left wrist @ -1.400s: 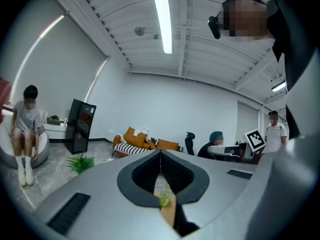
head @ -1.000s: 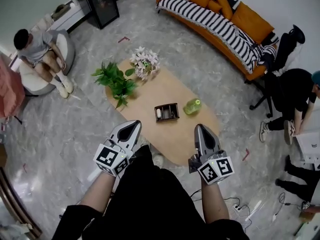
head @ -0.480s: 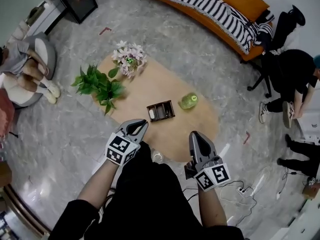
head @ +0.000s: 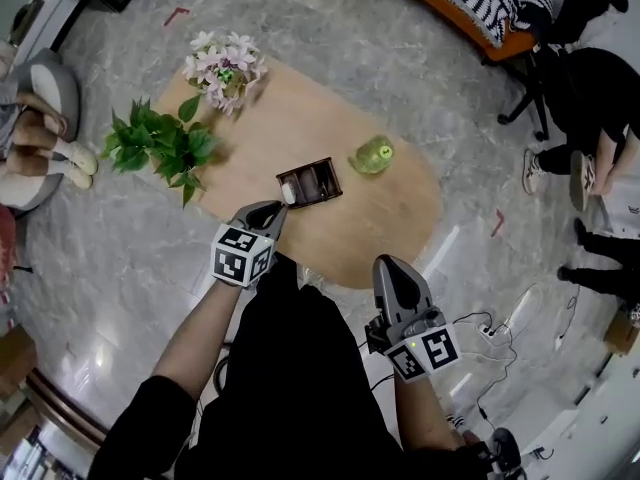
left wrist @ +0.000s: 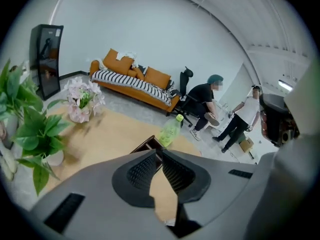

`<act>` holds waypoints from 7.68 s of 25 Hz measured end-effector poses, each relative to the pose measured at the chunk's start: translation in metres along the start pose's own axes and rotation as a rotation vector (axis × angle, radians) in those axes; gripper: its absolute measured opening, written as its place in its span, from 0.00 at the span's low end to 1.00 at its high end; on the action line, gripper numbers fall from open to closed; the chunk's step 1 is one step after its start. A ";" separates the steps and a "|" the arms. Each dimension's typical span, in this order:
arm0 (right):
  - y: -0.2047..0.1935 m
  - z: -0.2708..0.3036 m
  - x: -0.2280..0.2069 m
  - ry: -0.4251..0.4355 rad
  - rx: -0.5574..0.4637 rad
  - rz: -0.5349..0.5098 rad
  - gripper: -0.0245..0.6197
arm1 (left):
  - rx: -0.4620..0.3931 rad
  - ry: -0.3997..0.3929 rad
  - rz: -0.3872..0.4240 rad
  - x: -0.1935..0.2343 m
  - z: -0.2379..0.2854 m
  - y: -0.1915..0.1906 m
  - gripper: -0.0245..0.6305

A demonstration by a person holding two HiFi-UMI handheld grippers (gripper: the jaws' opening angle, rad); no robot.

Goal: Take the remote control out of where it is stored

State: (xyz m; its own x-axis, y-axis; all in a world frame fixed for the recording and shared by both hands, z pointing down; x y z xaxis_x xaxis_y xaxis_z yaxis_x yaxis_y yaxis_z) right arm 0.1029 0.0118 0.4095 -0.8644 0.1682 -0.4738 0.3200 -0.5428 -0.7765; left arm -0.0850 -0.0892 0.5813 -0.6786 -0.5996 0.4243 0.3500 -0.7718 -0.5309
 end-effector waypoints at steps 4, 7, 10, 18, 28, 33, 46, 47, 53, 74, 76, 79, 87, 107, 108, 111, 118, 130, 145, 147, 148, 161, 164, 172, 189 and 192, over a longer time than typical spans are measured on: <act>-0.018 -0.006 -0.012 -0.037 0.034 0.033 0.05 | 0.052 -0.036 -0.143 0.012 0.028 -0.019 0.16; -0.025 -0.007 -0.014 -0.026 0.059 0.048 0.05 | 0.071 -0.013 -0.233 0.023 0.049 -0.027 0.26; -0.028 -0.008 -0.015 -0.029 0.073 0.055 0.05 | 0.088 0.047 -0.330 0.039 0.068 -0.028 0.40; -0.028 -0.017 -0.028 -0.051 0.056 0.137 0.05 | 0.123 0.169 -0.530 0.057 0.098 -0.034 0.40; -0.033 -0.015 -0.027 -0.048 0.068 0.160 0.05 | 0.192 0.354 -0.583 0.066 0.110 -0.045 0.21; -0.034 -0.013 -0.024 -0.036 0.073 0.161 0.05 | 0.148 0.370 -0.601 0.065 0.095 -0.038 0.20; -0.037 0.026 -0.001 0.087 0.120 0.076 0.05 | -0.117 0.195 -0.698 0.060 0.008 -0.029 0.20; -0.038 0.032 0.000 0.092 0.129 0.060 0.05 | -0.149 0.177 -0.704 0.062 0.002 -0.030 0.20; -0.036 0.059 0.009 0.113 0.158 0.004 0.05 | -0.296 0.183 -0.763 0.107 -0.013 -0.042 0.20; -0.059 0.102 -0.007 0.054 0.253 -0.042 0.05 | -0.431 0.130 -1.060 0.192 0.065 -0.091 0.20; -0.064 0.100 -0.007 0.053 0.270 -0.042 0.05 | -0.420 0.114 -1.074 0.193 0.073 -0.094 0.20; -0.073 0.097 -0.009 0.042 0.302 -0.039 0.05 | -0.415 0.115 -1.129 0.195 0.081 -0.106 0.21; -0.083 0.094 -0.011 0.036 0.325 -0.031 0.05 | -0.366 0.196 -1.150 0.211 0.084 -0.131 0.26; -0.033 0.077 0.012 0.067 0.160 -0.106 0.05 | -0.236 0.221 -0.645 0.142 0.013 -0.040 0.31; -0.025 0.073 0.017 0.073 0.144 -0.121 0.05 | -0.241 0.217 -0.590 0.131 0.004 -0.029 0.31; 0.002 0.070 0.026 0.094 0.070 -0.181 0.05 | -0.308 0.239 -0.392 0.107 -0.032 0.015 0.17; 0.051 0.023 0.032 0.092 -0.045 -0.226 0.05 | -0.487 0.216 -0.143 0.016 -0.129 0.063 0.06; 0.077 -0.045 0.030 0.099 -0.177 -0.215 0.05 | -0.697 0.198 0.044 -0.100 -0.216 0.075 0.05; 0.071 -0.075 0.025 0.099 -0.207 -0.205 0.05 | -0.712 0.198 0.090 -0.135 -0.219 0.068 0.05; 0.071 -0.076 0.020 0.085 -0.209 -0.194 0.05 | -0.693 0.189 0.092 -0.134 -0.211 0.069 0.05; 0.071 -0.076 0.017 0.075 -0.210 -0.186 0.05 | -0.682 0.183 0.089 -0.132 -0.206 0.069 0.05; 0.044 -0.105 -0.026 -0.140 -0.176 -0.097 0.05 | -0.339 0.212 -0.302 -0.065 -0.081 0.042 0.05; 0.032 -0.110 -0.038 -0.194 -0.165 -0.065 0.05 | -0.240 0.179 -0.311 -0.054 -0.041 0.036 0.05; -0.002 -0.114 -0.054 -0.302 -0.112 0.002 0.05 | -0.018 0.093 -0.324 -0.037 0.045 0.016 0.15; -0.044 -0.126 -0.058 -0.441 -0.030 0.099 0.05 | 0.163 0.149 -0.472 -0.005 0.152 -0.010 0.31; -0.047 -0.125 -0.057 -0.442 -0.020 0.091 0.05 | 0.177 0.181 -0.467 -0.001 0.160 -0.010 0.30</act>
State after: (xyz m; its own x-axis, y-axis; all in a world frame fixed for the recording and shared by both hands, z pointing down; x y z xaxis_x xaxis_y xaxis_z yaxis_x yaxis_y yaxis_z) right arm 0.1857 0.1299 0.4209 -0.9139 -0.2489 -0.3207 0.4055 -0.5227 -0.7499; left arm 0.0151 -0.1146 0.7038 -0.8835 -0.1492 0.4440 0.0767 -0.9812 -0.1770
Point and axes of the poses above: the fingertips, and each gripper's own axes: z forward along the fingers, x to its left, y out of its top, the point moved 4 cm from there along -z, backward along the fingers, and after that the axes turned 5 degrees about x, right-handed, at the moved point
